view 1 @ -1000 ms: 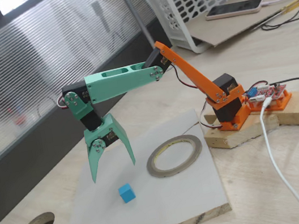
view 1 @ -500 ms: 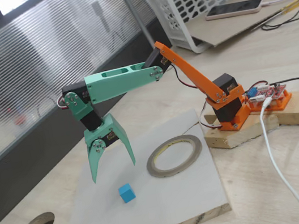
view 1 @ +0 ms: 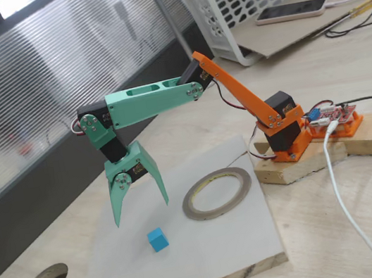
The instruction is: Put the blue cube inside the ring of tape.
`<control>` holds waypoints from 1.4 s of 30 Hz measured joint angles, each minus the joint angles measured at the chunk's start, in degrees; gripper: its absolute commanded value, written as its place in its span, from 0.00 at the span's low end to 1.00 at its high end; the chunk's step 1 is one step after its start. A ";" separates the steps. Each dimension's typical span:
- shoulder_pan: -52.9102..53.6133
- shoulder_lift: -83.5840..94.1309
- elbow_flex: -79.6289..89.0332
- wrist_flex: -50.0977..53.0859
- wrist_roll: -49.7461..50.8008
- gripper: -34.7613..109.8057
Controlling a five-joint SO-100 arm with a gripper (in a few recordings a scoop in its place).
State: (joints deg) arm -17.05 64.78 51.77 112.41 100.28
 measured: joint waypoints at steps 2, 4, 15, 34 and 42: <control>0.00 0.00 0.00 0.00 0.00 0.74; 0.00 -0.09 0.00 0.00 0.00 0.74; -0.09 -9.93 -0.35 0.00 0.18 0.74; -0.09 -10.72 -0.35 0.00 0.18 0.74; 0.00 -10.72 -0.35 0.00 0.18 0.74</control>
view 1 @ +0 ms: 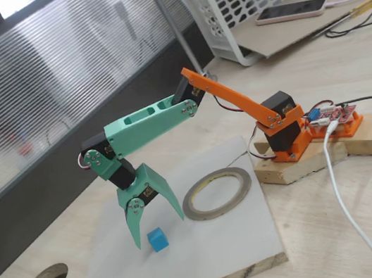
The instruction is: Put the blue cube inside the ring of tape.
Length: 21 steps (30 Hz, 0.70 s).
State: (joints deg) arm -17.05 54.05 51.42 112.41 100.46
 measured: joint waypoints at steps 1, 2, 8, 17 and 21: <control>0.00 0.00 0.00 0.00 0.00 0.74; 0.00 0.00 0.00 0.00 0.00 0.74; 1.76 0.00 0.00 0.00 0.00 0.74; 1.67 -3.34 0.18 0.00 0.00 0.74; 1.76 -8.26 -0.62 0.00 -0.26 0.74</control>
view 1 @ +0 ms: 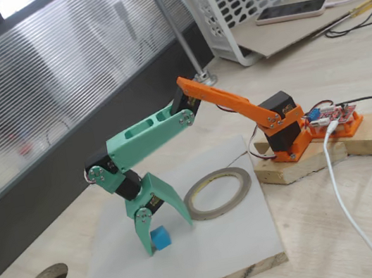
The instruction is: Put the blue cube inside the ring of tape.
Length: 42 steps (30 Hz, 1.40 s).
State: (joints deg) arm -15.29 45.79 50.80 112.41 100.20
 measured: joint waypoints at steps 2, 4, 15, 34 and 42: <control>0.00 -0.44 -0.35 0.09 0.00 0.74; 0.00 -0.44 -0.35 0.09 0.00 0.74; 0.00 -0.44 -0.35 -14.50 0.00 0.74; 0.09 4.13 0.09 -16.08 0.18 0.74; 0.00 4.13 0.09 -16.08 0.35 0.74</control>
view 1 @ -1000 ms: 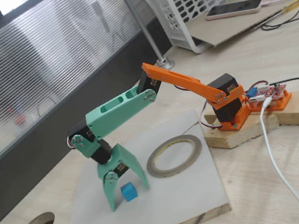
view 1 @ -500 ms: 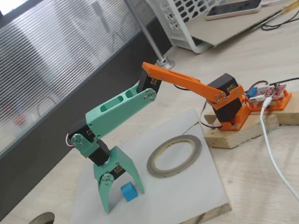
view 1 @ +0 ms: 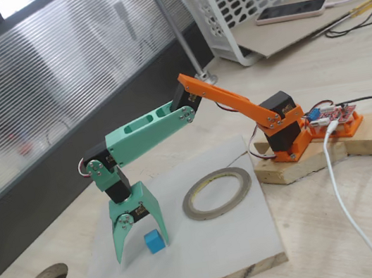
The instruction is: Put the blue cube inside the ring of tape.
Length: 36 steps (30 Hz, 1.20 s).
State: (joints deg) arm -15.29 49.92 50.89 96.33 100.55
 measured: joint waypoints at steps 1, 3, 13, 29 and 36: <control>0.00 0.00 0.00 0.18 -0.09 0.74; 0.00 0.00 0.00 0.35 -0.09 0.74; 0.00 0.00 0.00 0.35 -0.09 0.72; 0.00 0.00 0.00 0.00 -0.09 0.40; 0.00 0.00 0.00 0.00 -0.09 0.35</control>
State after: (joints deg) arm -15.29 49.92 50.89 96.33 100.46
